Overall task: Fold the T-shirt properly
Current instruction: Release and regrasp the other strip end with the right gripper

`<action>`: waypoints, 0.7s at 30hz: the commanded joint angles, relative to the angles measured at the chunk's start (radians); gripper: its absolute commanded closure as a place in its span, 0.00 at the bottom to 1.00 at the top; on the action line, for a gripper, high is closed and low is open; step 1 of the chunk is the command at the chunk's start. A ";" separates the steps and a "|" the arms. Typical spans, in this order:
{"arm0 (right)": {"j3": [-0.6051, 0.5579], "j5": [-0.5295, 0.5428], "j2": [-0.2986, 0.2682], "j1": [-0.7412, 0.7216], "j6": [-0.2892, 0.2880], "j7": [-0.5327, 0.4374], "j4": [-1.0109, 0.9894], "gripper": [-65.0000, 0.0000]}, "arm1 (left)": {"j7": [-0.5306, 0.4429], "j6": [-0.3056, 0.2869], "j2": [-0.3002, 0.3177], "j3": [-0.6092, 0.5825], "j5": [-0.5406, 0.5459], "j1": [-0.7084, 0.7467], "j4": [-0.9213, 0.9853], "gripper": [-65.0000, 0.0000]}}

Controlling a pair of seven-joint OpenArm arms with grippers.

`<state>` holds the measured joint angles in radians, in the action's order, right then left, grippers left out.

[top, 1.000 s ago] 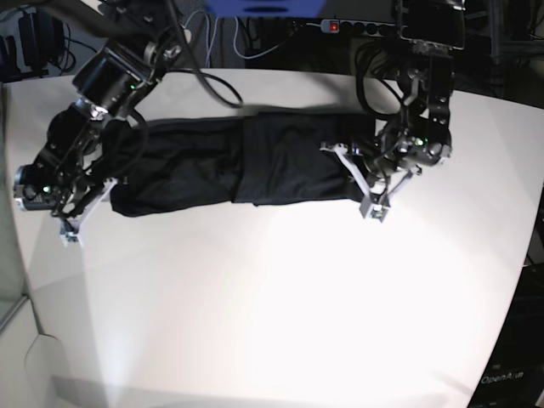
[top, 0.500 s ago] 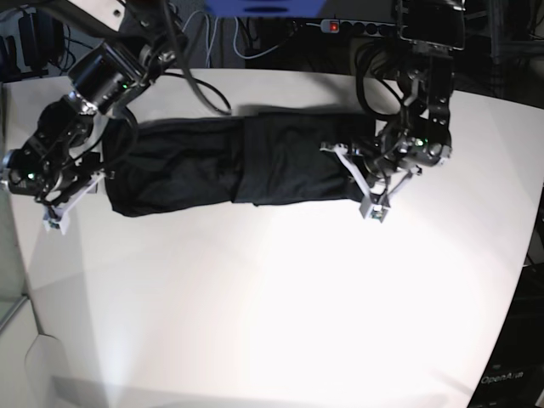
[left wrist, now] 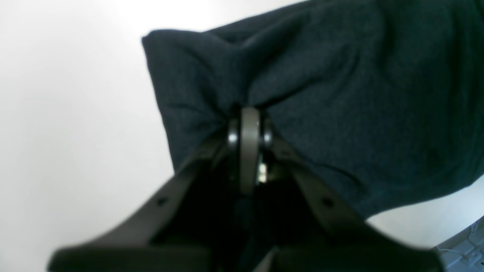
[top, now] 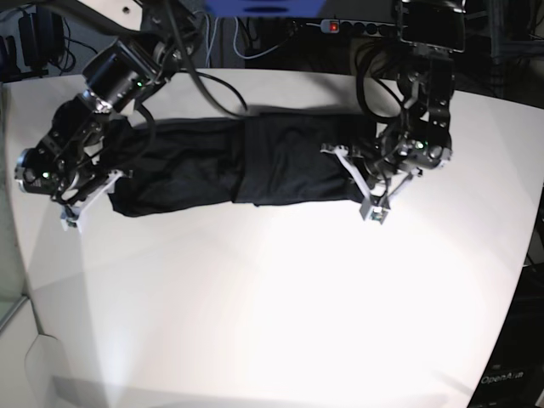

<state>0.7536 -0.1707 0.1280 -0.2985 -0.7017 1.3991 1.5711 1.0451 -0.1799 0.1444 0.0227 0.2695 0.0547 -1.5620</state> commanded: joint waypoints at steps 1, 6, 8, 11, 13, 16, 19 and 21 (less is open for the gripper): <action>-0.004 0.007 -0.008 -0.018 0.004 -0.003 0.015 0.49 | 0.041 0.020 0.011 0.003 -0.059 0.003 0.007 1.00; -0.006 0.007 0.012 0.003 0.004 -0.003 0.015 0.50 | 0.041 0.020 0.011 0.003 -0.059 0.003 0.007 1.00; -0.003 0.007 0.020 0.003 0.004 -0.003 0.015 0.50 | 0.041 0.020 0.011 0.003 -0.059 0.003 0.007 1.00; -0.003 0.007 0.022 0.011 0.004 -0.003 0.015 0.50 | 0.041 0.020 0.011 0.003 -0.059 0.003 0.007 1.00; -0.004 0.007 0.022 0.014 0.004 -0.003 0.015 0.50 | 0.041 0.020 0.011 0.003 -0.059 0.003 0.007 1.00; -0.006 0.007 0.023 0.015 0.004 -0.003 0.015 0.50 | 0.041 0.020 0.011 0.003 -0.059 0.004 0.007 1.00; -0.006 0.007 0.029 0.017 0.004 -0.003 0.013 0.50 | 0.041 0.020 0.011 0.003 -0.059 0.004 0.007 1.00; -0.006 0.009 0.029 0.026 0.004 -0.003 0.013 0.52 | 0.041 0.020 0.011 0.003 -0.059 0.004 0.007 1.00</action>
<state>0.7525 -0.1699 0.1627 -0.2588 -0.7017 1.3945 1.5715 1.0447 -0.1799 0.1444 0.0227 0.2695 0.0547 -1.5620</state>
